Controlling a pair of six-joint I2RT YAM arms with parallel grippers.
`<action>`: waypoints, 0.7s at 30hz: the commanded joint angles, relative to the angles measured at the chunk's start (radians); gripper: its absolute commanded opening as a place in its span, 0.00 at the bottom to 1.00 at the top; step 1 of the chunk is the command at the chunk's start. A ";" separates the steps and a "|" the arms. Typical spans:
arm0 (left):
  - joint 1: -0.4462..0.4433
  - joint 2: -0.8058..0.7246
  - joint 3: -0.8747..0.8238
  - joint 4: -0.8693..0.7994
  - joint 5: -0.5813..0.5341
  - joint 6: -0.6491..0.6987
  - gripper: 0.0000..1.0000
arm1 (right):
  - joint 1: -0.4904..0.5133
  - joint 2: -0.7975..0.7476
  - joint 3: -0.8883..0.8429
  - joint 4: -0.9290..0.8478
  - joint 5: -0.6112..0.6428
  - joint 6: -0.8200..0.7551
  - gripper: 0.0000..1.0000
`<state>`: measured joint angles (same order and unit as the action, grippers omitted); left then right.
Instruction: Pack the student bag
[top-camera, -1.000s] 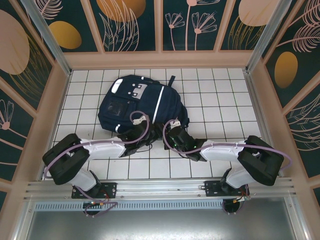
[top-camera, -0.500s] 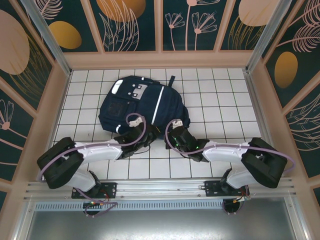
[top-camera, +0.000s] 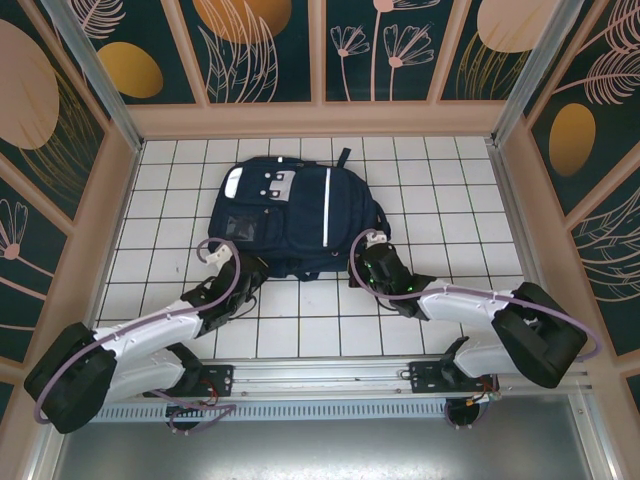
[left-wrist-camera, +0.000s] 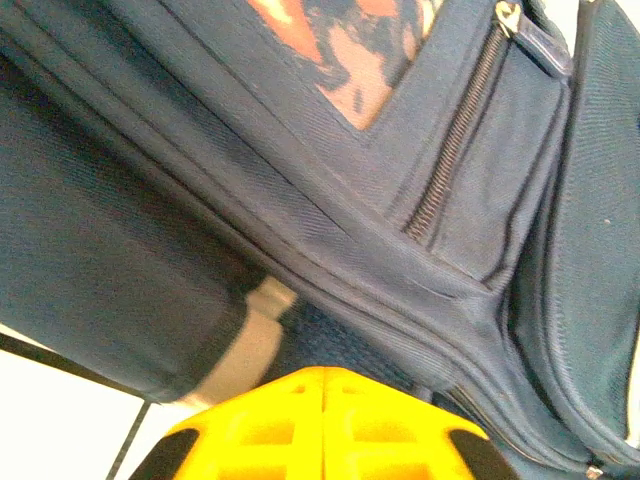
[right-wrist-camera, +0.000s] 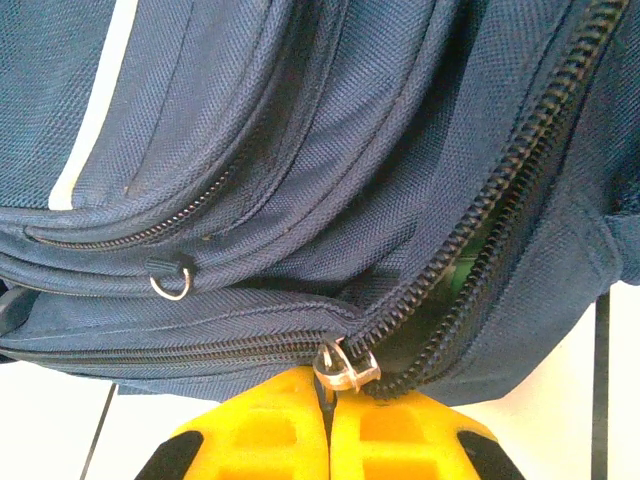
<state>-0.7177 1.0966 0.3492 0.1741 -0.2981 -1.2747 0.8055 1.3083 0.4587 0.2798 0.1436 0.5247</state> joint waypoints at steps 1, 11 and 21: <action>0.006 0.025 -0.021 0.110 0.103 -0.003 0.22 | -0.001 -0.021 0.004 0.041 -0.022 -0.013 0.00; -0.136 0.258 0.058 0.339 0.246 -0.166 0.50 | 0.093 0.008 0.052 0.043 0.017 -0.008 0.00; -0.184 0.438 0.113 0.433 0.249 -0.332 0.58 | 0.162 0.026 0.081 0.065 0.028 0.006 0.00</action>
<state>-0.8963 1.5108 0.4274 0.5545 -0.0452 -1.5333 0.9443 1.3342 0.4877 0.2779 0.1604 0.5293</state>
